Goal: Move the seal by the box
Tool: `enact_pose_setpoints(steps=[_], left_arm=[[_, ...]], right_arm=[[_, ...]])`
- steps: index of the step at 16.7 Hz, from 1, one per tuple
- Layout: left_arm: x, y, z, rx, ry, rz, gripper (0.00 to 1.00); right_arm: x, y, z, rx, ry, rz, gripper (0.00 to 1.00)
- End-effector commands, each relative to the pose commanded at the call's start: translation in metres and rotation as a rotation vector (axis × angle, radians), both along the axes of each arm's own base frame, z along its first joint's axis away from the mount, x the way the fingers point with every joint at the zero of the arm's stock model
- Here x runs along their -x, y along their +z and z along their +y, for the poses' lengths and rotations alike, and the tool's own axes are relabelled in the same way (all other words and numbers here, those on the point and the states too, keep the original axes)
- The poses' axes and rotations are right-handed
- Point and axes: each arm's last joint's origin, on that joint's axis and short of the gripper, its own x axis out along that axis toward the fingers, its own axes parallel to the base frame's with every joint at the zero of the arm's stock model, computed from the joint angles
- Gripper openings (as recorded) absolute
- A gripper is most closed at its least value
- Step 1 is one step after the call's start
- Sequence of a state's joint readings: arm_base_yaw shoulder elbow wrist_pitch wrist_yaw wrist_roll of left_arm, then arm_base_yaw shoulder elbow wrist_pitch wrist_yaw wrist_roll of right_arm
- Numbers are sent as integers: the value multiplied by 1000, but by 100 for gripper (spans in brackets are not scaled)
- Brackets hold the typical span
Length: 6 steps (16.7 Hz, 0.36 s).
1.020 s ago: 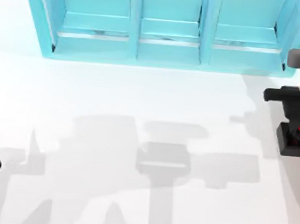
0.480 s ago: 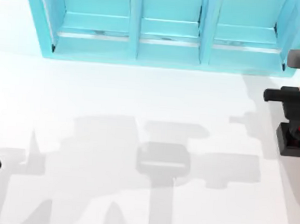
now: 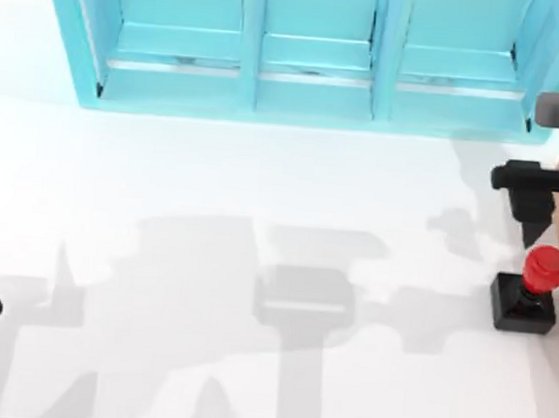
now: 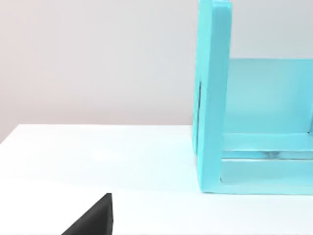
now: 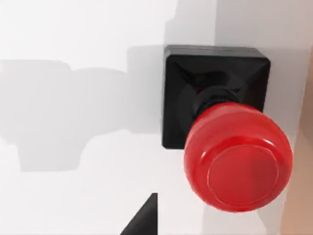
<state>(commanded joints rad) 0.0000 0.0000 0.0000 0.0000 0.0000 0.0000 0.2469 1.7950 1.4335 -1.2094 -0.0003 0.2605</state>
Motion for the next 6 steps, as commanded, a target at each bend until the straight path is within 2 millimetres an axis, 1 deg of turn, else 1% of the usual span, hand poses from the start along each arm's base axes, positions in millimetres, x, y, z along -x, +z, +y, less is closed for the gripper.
enact_pose_setpoints(steps=[1,6], left_arm=[[0,0,0,0,0,0,100],[0,0,0,0,0,0,100]], right_arm=[[0,0,0,0,0,0,100],[0,0,0,0,0,0,100]])
